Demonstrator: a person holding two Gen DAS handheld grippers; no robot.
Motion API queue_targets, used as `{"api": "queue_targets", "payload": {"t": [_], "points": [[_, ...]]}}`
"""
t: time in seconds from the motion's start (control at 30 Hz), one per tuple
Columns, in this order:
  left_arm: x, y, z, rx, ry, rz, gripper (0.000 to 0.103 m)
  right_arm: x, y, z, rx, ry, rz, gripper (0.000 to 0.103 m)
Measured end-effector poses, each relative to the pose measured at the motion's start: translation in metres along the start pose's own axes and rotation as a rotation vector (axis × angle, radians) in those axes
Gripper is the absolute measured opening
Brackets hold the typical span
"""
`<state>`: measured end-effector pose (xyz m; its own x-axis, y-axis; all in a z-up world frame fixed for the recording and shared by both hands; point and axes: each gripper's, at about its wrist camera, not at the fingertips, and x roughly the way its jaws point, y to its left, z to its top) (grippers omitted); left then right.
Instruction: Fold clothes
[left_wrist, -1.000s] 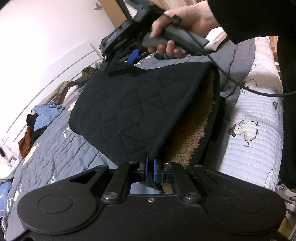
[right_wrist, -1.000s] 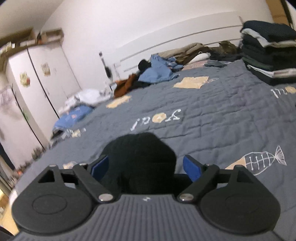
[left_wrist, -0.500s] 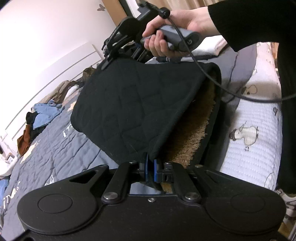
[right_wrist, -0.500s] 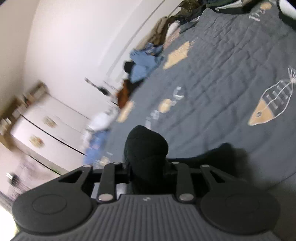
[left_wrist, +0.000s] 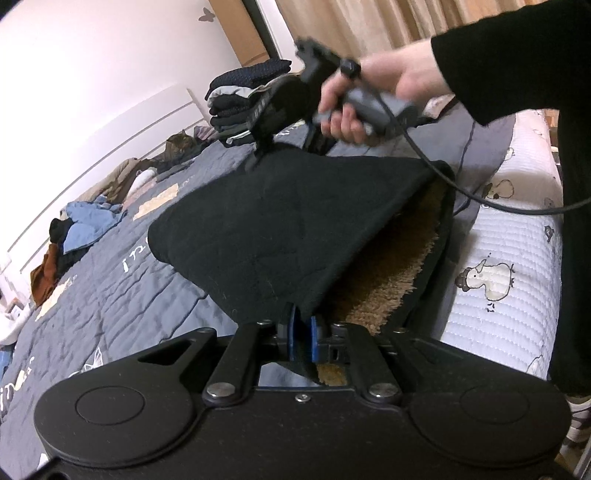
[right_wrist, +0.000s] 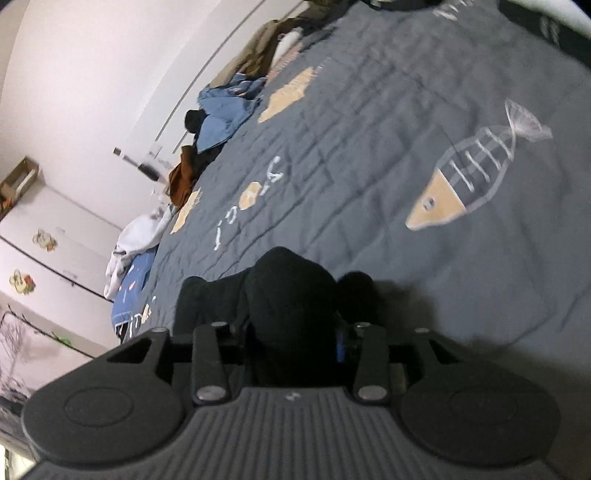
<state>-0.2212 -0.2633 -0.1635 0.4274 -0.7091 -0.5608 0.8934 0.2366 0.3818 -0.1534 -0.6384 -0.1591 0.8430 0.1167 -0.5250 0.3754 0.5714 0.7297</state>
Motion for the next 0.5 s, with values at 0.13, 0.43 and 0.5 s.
{"api": "queue_targets", "payload": {"t": [0.13, 0.43, 0.5], "points": [[0.0, 0.0, 0.0, 0.002, 0.002, 0.0, 0.01, -0.024, 0.026, 0.009, -0.093, 0.011, -0.007, 0.044], [0.001, -0.002, 0.0, 0.014, 0.007, 0.003, 0.01, -0.057, 0.058, 0.013, -0.304, -0.02, -0.078, 0.045], [0.001, -0.003, 0.001, 0.015, 0.006, 0.004, 0.01, -0.059, 0.056, 0.015, -0.308, -0.034, -0.095, 0.045]]}}
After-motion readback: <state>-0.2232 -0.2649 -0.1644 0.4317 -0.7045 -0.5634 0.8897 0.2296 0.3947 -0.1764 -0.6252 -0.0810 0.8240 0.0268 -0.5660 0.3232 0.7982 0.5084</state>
